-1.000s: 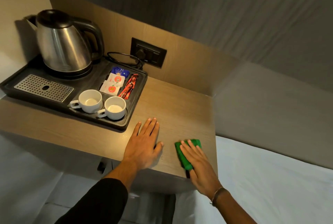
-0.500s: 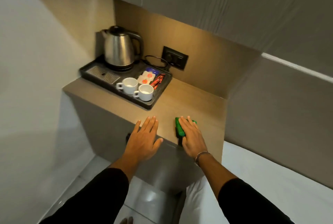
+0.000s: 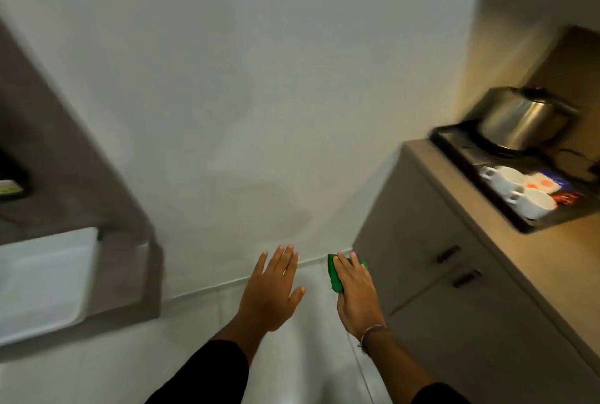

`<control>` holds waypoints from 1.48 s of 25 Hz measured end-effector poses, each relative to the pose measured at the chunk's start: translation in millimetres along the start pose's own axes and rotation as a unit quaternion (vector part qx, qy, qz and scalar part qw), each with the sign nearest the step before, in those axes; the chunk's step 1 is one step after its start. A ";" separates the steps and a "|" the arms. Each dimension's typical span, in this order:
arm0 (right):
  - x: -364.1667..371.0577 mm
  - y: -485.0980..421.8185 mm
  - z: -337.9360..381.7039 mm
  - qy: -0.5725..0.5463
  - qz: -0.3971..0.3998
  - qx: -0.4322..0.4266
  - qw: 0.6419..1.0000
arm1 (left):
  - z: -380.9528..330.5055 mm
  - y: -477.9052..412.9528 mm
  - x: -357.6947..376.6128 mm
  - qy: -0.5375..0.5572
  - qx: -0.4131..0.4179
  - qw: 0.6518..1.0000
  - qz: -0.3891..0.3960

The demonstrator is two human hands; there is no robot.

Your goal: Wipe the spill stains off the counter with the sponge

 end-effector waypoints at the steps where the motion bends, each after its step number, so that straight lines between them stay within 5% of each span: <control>1: 20.1 -7.1 27.1 0.000 0.018 -0.021 1.000 | 30.4 22.5 1.5 0.005 -0.032 0.999 -0.002; 12: 248.2 -61.9 385.8 0.007 0.175 -0.217 0.960 | 374.2 251.5 -6.4 0.013 -0.290 0.957 0.000; 18: 329.8 -104.6 514.8 0.039 0.186 -0.269 0.944 | 511.8 280.0 -3.9 0.010 -0.315 0.949 0.023; 29: 422.2 -140.1 530.3 0.144 0.240 -0.193 0.941 | 575.0 282.4 31.0 0.037 -0.282 0.958 0.034; 37: 383.9 -127.1 524.9 0.082 0.235 -0.206 0.946 | 540.0 280.4 0.1 0.000 -0.280 0.959 0.040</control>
Point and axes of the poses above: each hand's wrist, its own y-axis away from the middle knuckle, its own x-axis out of the palm, z = x × y, the point moved 3 cm from there along -y, towards the middle knuckle, and after that the axes turned 6 degrees about z, right-handed, at the moved point
